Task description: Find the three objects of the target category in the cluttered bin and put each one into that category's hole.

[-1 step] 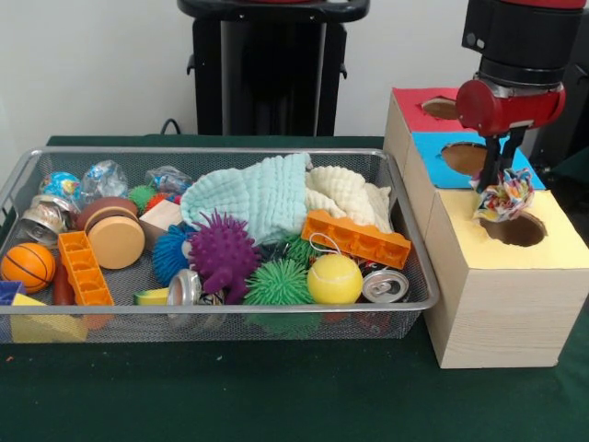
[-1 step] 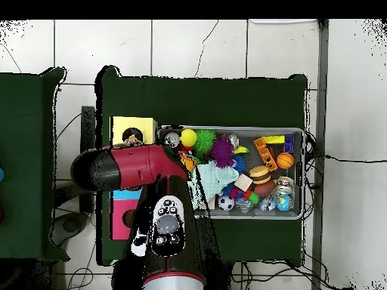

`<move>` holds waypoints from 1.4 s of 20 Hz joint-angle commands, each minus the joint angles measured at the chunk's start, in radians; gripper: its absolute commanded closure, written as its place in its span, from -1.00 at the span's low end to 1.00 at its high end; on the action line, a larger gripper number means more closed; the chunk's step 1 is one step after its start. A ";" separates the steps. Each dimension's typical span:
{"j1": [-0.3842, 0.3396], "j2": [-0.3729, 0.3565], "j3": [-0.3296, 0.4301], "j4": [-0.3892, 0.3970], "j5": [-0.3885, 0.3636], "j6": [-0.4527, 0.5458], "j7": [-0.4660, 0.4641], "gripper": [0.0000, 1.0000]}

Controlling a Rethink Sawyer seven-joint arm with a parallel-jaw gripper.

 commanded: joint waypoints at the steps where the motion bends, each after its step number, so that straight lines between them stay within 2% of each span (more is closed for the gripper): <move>1: -0.017 0.070 0.096 0.026 0.045 -0.065 0.178 1.00; 8: -0.012 0.081 0.105 0.025 0.073 -0.104 0.203 1.00; 19: -0.027 0.116 0.129 0.016 0.092 -0.144 0.177 1.00; 23: -0.046 0.147 0.129 0.045 0.085 -0.202 0.184 1.00; 28: -0.063 0.161 0.125 0.052 0.047 -0.226 0.145 1.00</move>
